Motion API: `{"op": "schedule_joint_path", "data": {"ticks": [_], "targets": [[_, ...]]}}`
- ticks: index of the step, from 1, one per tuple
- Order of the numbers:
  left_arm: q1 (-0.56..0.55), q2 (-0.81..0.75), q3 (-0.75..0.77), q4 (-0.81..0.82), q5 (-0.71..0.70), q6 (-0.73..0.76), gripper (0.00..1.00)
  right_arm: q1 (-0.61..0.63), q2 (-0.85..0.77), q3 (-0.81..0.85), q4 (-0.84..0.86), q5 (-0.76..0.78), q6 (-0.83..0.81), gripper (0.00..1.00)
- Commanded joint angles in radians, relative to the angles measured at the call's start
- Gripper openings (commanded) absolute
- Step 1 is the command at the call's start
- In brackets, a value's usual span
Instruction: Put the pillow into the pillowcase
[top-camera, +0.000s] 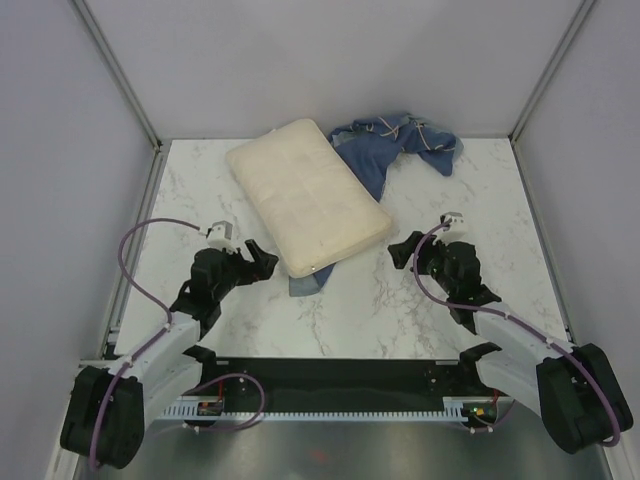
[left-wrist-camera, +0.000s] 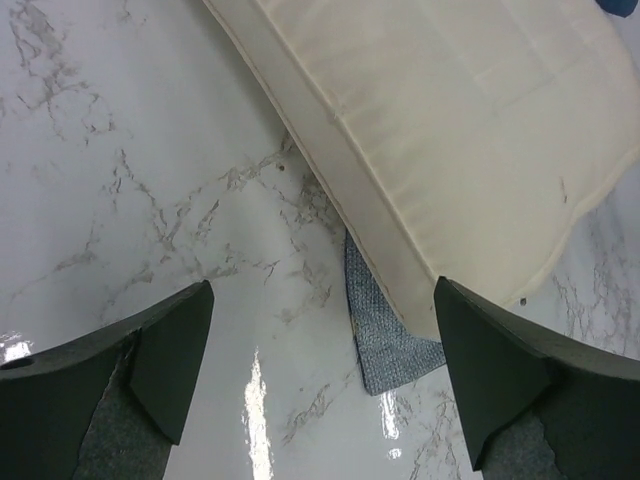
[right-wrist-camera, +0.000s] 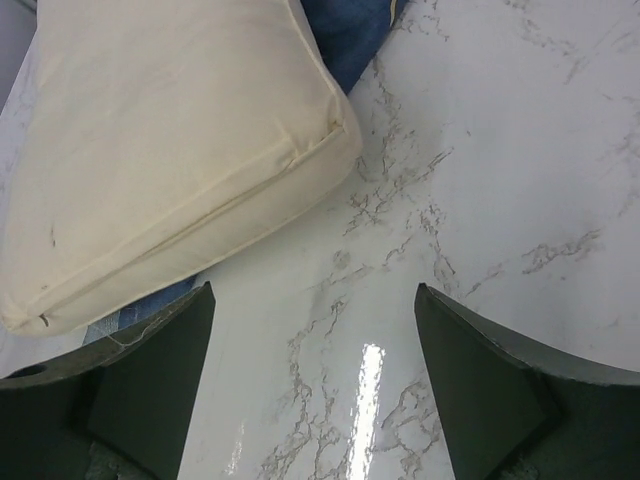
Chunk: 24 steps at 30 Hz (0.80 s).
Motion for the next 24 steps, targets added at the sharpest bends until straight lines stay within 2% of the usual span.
{"op": "schedule_joint_path", "data": {"ticks": [1, 6, 11, 13, 14, 15, 16, 18, 21, 22, 24], "targets": [[-0.024, 0.106, 0.094, 0.127, 0.0, -0.057, 1.0, 0.028, 0.054, 0.051, 0.074, -0.034, -0.026, 0.9], [-0.025, 0.359, 0.206, 0.142, -0.066, -0.08, 1.0, 0.047, 0.073, 0.062, 0.072, -0.028, -0.033, 0.9], [-0.028, 0.462, 0.222, 0.329, -0.058, -0.135, 0.99, 0.053, 0.066, 0.06, 0.066, -0.013, -0.038, 0.9], [-0.03, 0.562, 0.286, 0.322, -0.049, -0.153, 0.88, 0.056, 0.074, 0.06, 0.068, -0.014, -0.039, 0.9], [-0.028, 0.6, 0.318, 0.308, -0.037, -0.157, 0.78, 0.058, 0.077, 0.062, 0.069, -0.016, -0.039, 0.9], [-0.027, 0.642, 0.355, 0.29, -0.002, -0.158, 0.52, 0.058, 0.077, 0.06, 0.066, -0.014, -0.041, 0.9], [-0.028, 0.723, 0.428, 0.267, 0.014, -0.158, 0.37, 0.059, 0.076, 0.059, 0.066, -0.013, -0.039, 0.9], [-0.028, 0.774, 0.486, 0.207, 0.023, -0.158, 0.02, 0.061, 0.071, 0.056, 0.063, -0.014, -0.039, 0.89], [-0.028, 0.724, 0.465, 0.233, -0.041, -0.189, 0.02, 0.064, 0.076, 0.06, 0.061, -0.025, -0.039, 0.88], [-0.028, 0.687, 0.405, 0.236, -0.076, -0.207, 0.02, 0.064, 0.08, 0.063, 0.063, -0.03, -0.039, 0.87], [-0.028, 0.509, 0.325, 0.211, -0.236, -0.239, 0.02, 0.07, 0.094, 0.068, 0.075, -0.043, -0.036, 0.87]]}}
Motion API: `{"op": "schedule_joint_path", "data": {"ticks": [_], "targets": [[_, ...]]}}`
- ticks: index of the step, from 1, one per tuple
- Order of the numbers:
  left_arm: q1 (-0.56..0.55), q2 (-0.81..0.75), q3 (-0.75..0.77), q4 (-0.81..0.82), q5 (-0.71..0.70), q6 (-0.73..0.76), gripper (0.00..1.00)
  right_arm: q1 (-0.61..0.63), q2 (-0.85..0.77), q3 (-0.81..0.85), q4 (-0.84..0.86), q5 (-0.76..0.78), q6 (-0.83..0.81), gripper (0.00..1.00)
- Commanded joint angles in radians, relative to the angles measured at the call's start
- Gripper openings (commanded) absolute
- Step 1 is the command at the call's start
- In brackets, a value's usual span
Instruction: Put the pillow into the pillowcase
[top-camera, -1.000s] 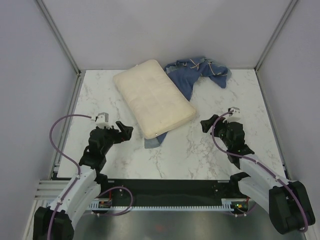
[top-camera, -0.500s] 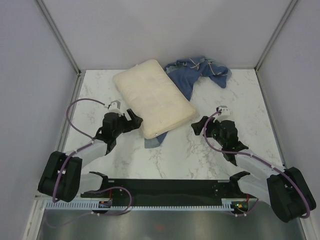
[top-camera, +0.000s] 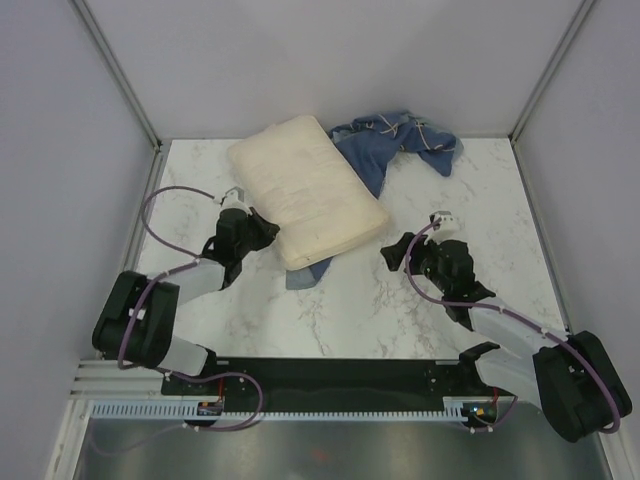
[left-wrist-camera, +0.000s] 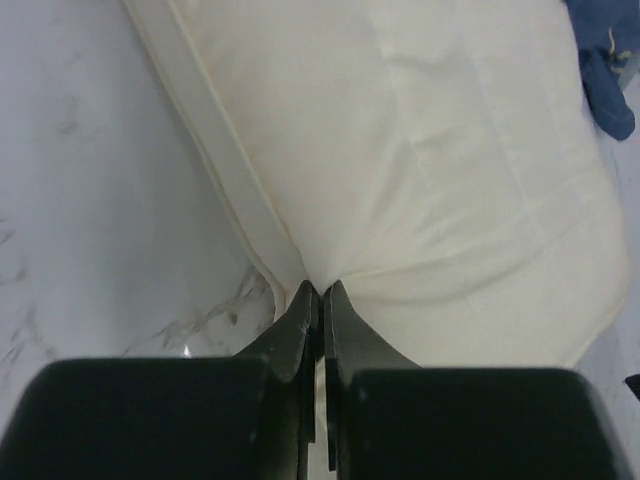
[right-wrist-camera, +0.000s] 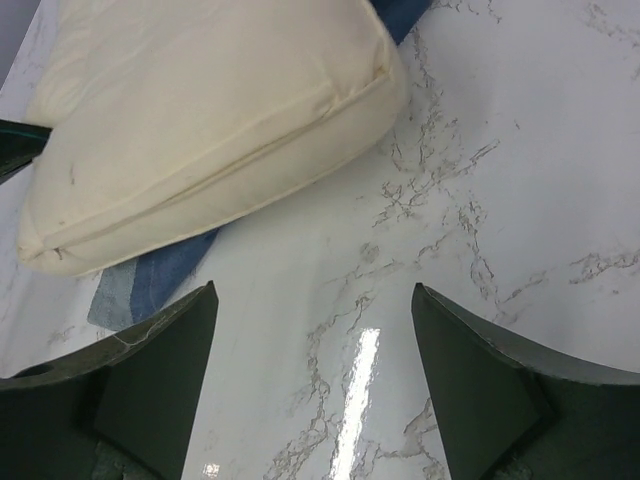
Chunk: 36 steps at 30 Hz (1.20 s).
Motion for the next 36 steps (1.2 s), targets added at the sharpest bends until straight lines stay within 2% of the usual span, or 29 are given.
{"op": "schedule_joint_path", "data": {"ticks": [1, 2, 4, 5, 7, 9, 11, 13, 15, 16, 17, 18, 20, 23, 28, 31, 34, 36], "targets": [[0.006, -0.268, -0.157, -0.021, -0.277, -0.105, 0.02, 0.012, 0.02, 0.042, 0.048, -0.027, -0.007, 0.87], [0.006, -0.432, -0.196, -0.068, -0.431, -0.125, 0.02, 0.013, 0.027, 0.047, 0.052, -0.035, -0.003, 0.86], [0.006, -0.635, -0.29, -0.237, -0.604, -0.193, 0.02, 0.019, 0.046, 0.049, 0.06, -0.042, 0.0, 0.86], [0.006, -0.821, -0.317, -0.277, -0.732, -0.205, 0.02, 0.023, 0.053, 0.052, 0.063, -0.042, 0.0, 0.86], [0.007, -0.97, -0.4, -0.308, -0.808, -0.196, 0.02, 0.029, 0.061, 0.055, 0.066, -0.039, 0.0, 0.86], [0.006, -1.091, -0.445, -0.282, -0.819, -0.146, 0.02, 0.038, 0.078, 0.061, 0.071, -0.041, -0.003, 0.86], [0.006, -1.09, -0.449, -0.259, -0.783, -0.132, 0.03, 0.047, 0.104, 0.073, 0.071, -0.044, -0.01, 0.86], [0.006, -1.024, -0.425, -0.269, -0.752, -0.109, 0.08, 0.064, 0.124, 0.081, 0.066, -0.041, -0.022, 0.87], [0.006, -0.977, -0.381, -0.292, -0.692, -0.083, 0.18, 0.072, 0.15, 0.099, 0.053, -0.041, -0.036, 0.87], [0.006, -0.945, -0.362, -0.323, -0.666, -0.067, 0.26, 0.075, 0.158, 0.107, 0.048, -0.035, -0.043, 0.88], [0.006, -0.932, -0.347, -0.341, -0.622, -0.053, 0.49, 0.078, 0.173, 0.133, 0.037, -0.007, -0.046, 0.89], [0.006, -0.924, -0.313, -0.375, -0.605, -0.055, 0.67, 0.078, 0.185, 0.156, -0.005, 0.019, -0.048, 0.9], [0.006, -0.918, -0.282, -0.467, -0.565, -0.088, 0.88, 0.078, 0.243, 0.256, -0.065, 0.068, -0.023, 0.92], [0.006, -0.923, -0.265, -0.469, -0.487, -0.092, 0.91, 0.078, 0.344, 0.417, -0.196, 0.118, 0.032, 0.93], [0.006, -0.938, -0.287, -0.472, -0.471, -0.049, 0.91, 0.079, 0.538, 0.66, -0.277, 0.149, 0.092, 0.92], [0.007, -0.943, -0.32, -0.45, -0.47, -0.02, 0.91, 0.079, 0.713, 0.902, -0.36, 0.162, 0.133, 0.92], [0.007, -0.944, -0.319, -0.447, -0.431, 0.017, 0.91, 0.082, 0.918, 1.039, -0.369, 0.156, 0.197, 0.93], [0.006, -0.928, -0.324, -0.409, -0.414, 0.034, 0.91, 0.09, 0.993, 1.102, -0.357, 0.137, 0.236, 0.93]]}}
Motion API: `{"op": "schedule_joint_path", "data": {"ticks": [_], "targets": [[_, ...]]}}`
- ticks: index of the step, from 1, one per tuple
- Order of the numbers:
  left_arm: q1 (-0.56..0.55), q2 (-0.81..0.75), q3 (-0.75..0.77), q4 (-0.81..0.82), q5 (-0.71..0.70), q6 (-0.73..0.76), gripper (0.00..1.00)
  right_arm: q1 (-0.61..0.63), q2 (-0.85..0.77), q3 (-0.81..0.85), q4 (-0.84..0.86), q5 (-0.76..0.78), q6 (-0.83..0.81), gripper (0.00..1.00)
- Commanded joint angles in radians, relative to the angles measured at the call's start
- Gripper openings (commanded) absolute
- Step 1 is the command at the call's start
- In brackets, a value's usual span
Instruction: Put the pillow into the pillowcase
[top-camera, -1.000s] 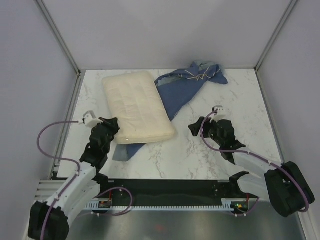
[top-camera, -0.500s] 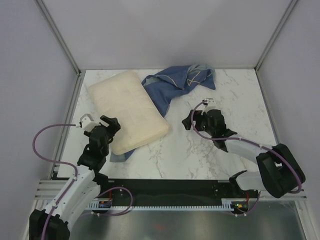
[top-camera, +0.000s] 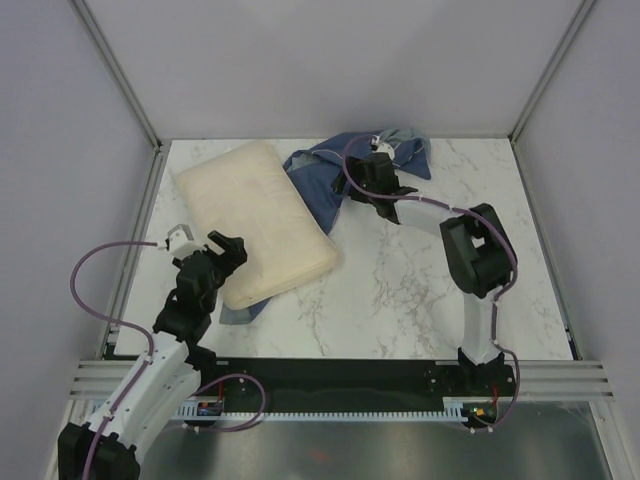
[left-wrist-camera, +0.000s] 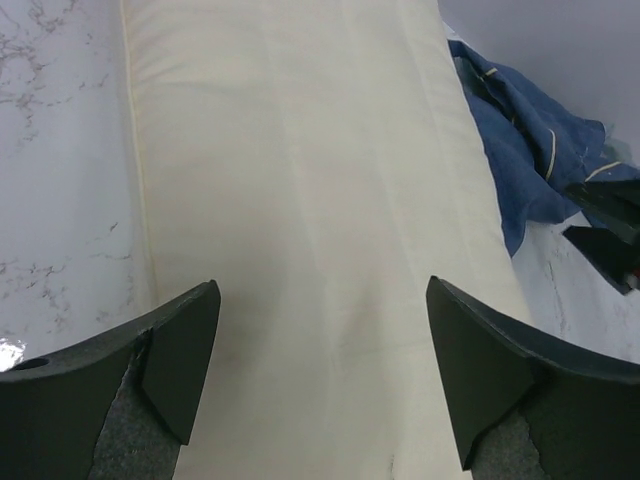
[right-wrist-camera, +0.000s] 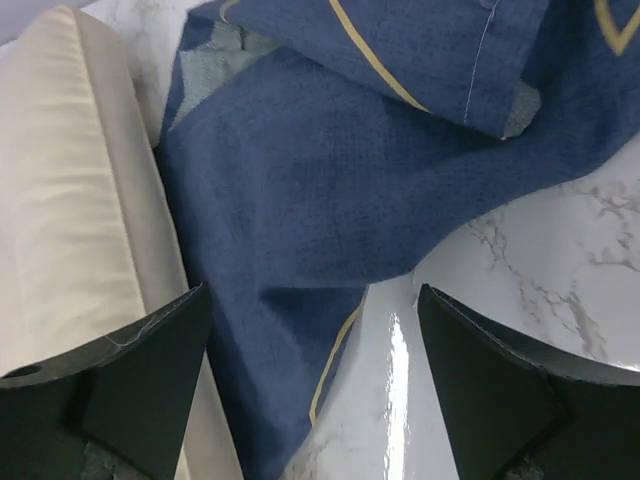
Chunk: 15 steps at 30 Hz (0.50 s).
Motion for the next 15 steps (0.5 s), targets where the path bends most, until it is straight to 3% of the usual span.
{"op": "schedule_joint_path", "data": {"ticks": [1, 4, 6, 7, 9, 10, 11, 15], "targets": [[0.004, 0.019, -0.007, 0.067, 0.05, 0.075, 0.91, 0.016, 0.172, 0.146, -0.06, -0.007, 0.093, 0.92], [0.002, 0.065, -0.004, 0.087, 0.079, 0.081, 0.91, 0.045, 0.283, 0.259, -0.064, -0.002, 0.101, 0.9], [0.002, 0.085, 0.009, 0.09, 0.085, 0.088, 0.9, 0.057, 0.328, 0.313, -0.09, -0.008, 0.109, 0.77], [0.001, 0.104, 0.012, 0.092, 0.1, 0.088, 0.89, 0.056, 0.352, 0.342, -0.093, -0.022, 0.11, 0.5], [0.001, 0.121, 0.016, 0.101, 0.11, 0.093, 0.88, 0.059, 0.345, 0.347, -0.09, -0.047, 0.103, 0.26], [0.001, 0.125, 0.019, 0.101, 0.119, 0.095, 0.87, 0.06, 0.305, 0.322, -0.087, -0.039, 0.074, 0.08], [0.001, 0.128, 0.023, 0.101, 0.122, 0.099, 0.87, 0.063, 0.273, 0.302, -0.078, -0.025, 0.058, 0.0], [0.001, 0.122, 0.023, 0.107, 0.143, 0.108, 0.86, 0.062, 0.07, 0.159, -0.067, 0.059, -0.023, 0.0]]}}
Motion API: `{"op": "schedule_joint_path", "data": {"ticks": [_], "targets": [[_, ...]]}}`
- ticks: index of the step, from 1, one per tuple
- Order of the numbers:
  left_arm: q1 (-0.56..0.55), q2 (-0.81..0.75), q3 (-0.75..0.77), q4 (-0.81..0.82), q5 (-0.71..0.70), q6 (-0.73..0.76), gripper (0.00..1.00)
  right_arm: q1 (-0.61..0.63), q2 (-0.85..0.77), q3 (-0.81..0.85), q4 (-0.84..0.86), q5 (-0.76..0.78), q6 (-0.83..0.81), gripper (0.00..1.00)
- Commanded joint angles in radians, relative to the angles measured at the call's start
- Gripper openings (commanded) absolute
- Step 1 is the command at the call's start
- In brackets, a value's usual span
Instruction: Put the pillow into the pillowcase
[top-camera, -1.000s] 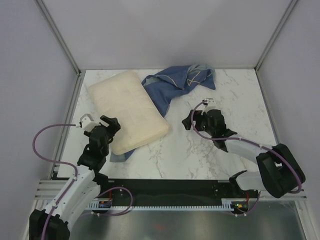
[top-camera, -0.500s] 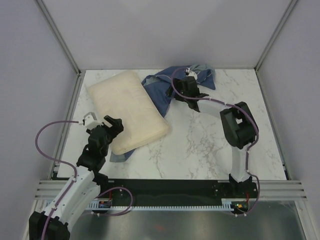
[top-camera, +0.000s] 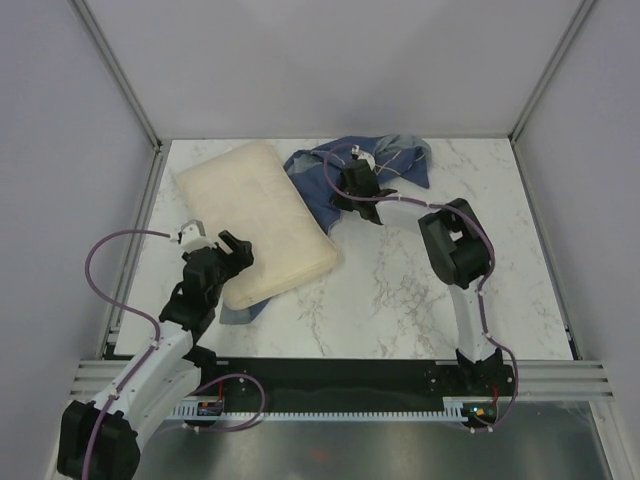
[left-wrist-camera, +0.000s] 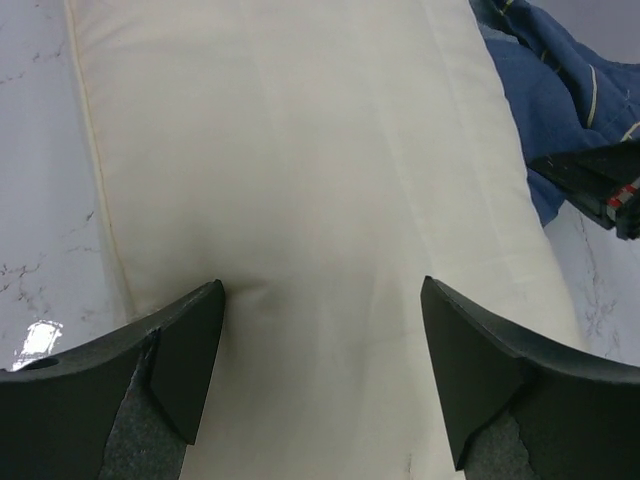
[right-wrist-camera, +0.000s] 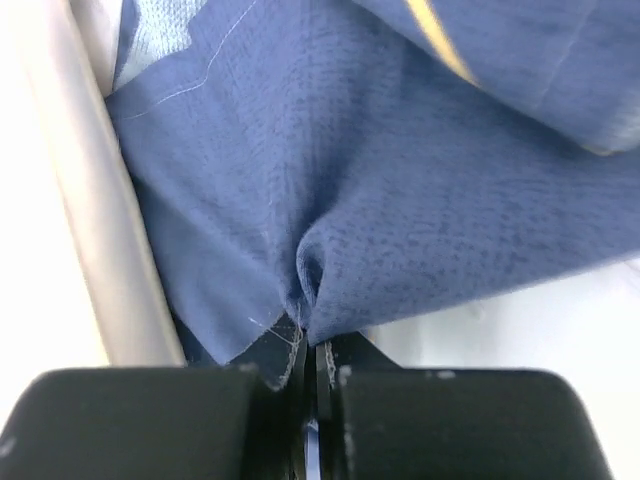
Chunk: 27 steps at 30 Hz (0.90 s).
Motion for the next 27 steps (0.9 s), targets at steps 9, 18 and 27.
{"op": "schedule_joint_path", "data": {"ticks": [9, 18, 27], "targets": [[-0.004, 0.019, 0.028, 0.059, 0.088, 0.062, 0.86, -0.182, -0.847, -0.568, 0.007, 0.042, -0.061, 0.0], [-0.027, 0.079, 0.048, 0.087, 0.107, 0.076, 0.84, -0.249, -1.264, -0.834, -0.11, 0.145, -0.169, 0.0], [-0.209, 0.233, 0.096, 0.268, 0.235, 0.182, 1.0, -0.249, -1.234, -0.96, -0.032, 0.07, -0.19, 0.0]]}}
